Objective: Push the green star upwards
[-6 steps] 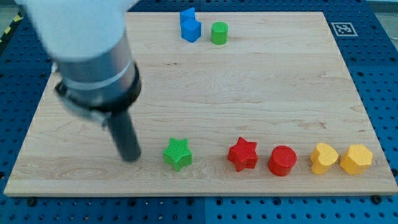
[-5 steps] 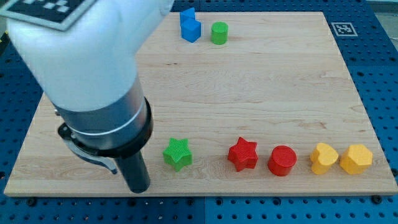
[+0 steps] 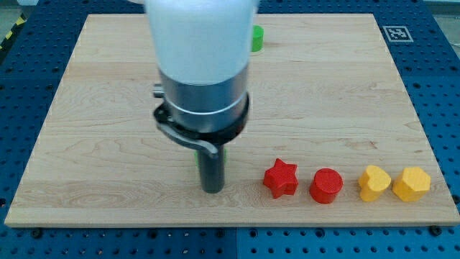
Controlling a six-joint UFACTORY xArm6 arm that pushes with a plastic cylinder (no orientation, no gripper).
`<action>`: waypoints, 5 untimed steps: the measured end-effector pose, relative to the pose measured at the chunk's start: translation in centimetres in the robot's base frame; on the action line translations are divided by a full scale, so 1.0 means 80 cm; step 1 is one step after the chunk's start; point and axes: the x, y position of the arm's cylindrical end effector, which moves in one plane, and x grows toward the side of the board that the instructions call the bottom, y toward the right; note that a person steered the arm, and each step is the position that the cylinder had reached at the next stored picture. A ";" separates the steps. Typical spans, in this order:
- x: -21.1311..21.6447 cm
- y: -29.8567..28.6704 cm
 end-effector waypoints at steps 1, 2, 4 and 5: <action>-0.001 -0.015; -0.007 -0.015; -0.037 -0.002; -0.039 0.021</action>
